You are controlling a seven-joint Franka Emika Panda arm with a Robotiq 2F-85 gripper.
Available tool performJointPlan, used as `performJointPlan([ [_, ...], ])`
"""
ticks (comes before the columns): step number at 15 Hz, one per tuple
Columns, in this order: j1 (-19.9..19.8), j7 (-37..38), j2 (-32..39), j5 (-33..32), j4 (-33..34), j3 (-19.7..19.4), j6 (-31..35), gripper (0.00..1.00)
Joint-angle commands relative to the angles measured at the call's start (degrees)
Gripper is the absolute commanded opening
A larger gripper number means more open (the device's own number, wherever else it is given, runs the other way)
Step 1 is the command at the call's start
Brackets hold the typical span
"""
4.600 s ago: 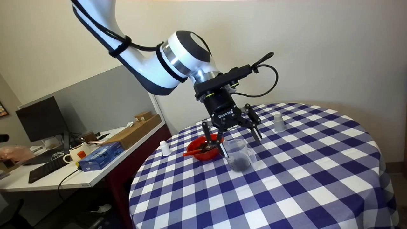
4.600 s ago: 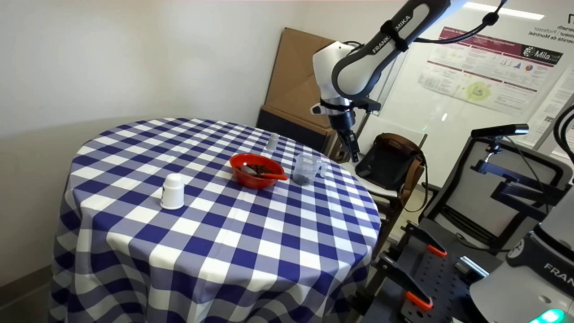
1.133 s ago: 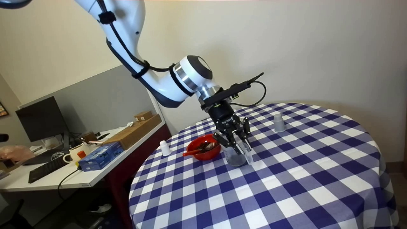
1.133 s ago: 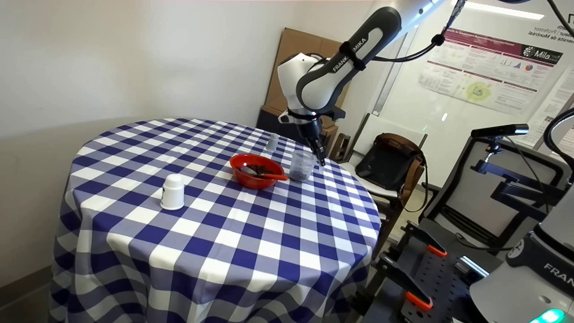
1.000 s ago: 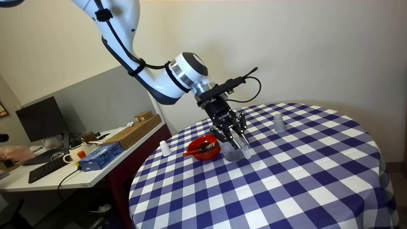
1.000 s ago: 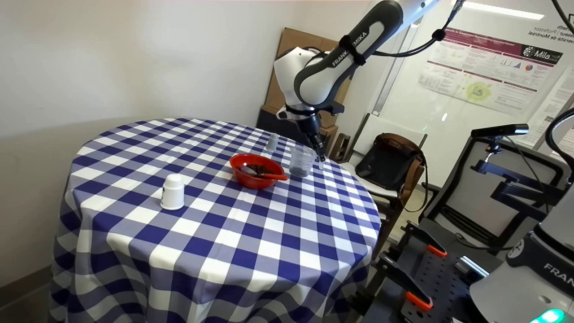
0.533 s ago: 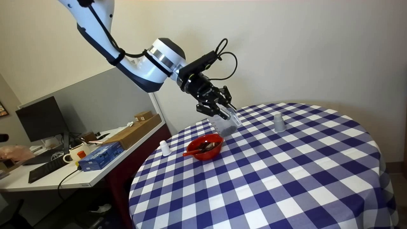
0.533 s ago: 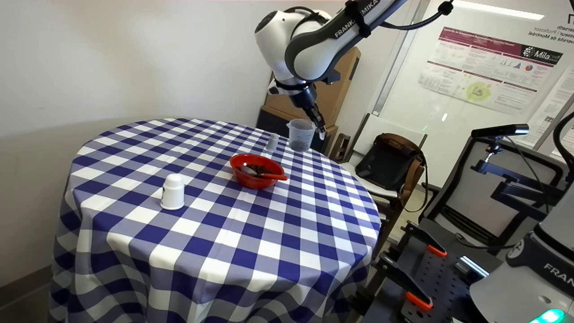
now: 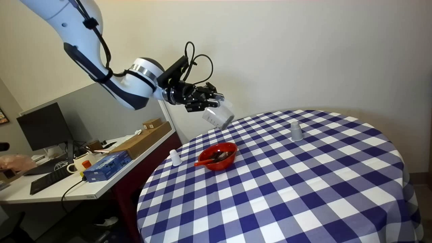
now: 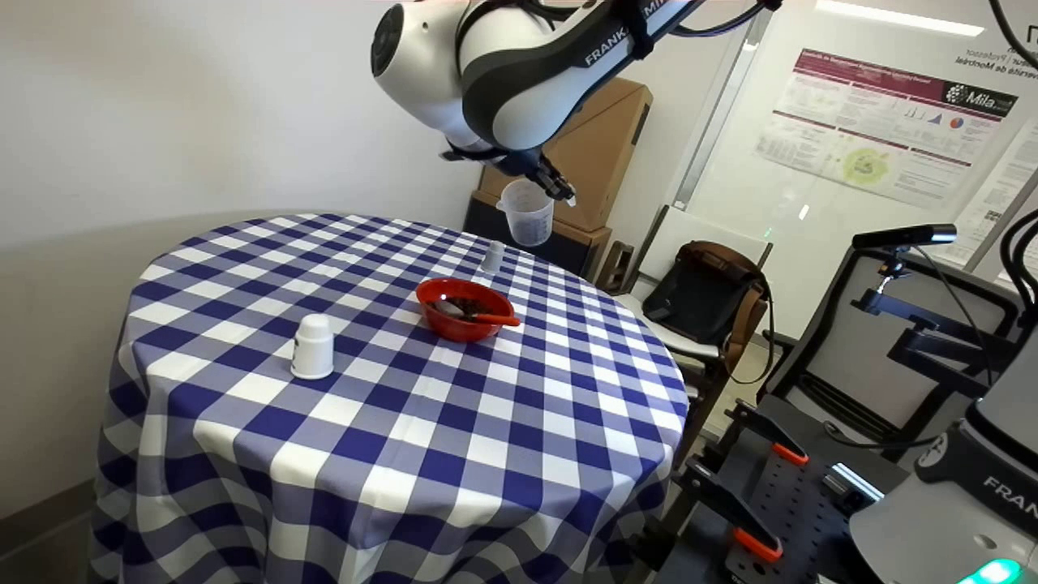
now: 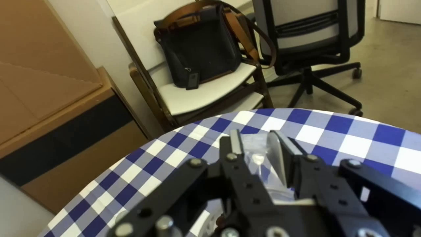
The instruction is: Pour the contents of the clear jar into the red bowl
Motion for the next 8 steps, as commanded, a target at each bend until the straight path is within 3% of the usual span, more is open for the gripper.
performJointPlan([
  [1, 2.72, 2.94, 5.89, -5.73, 4.56, 1.54, -8.02, 0.07],
  [8, 5.16, -0.15, 15.62, -16.57, 12.69, 2.15, -14.41, 0.07],
])
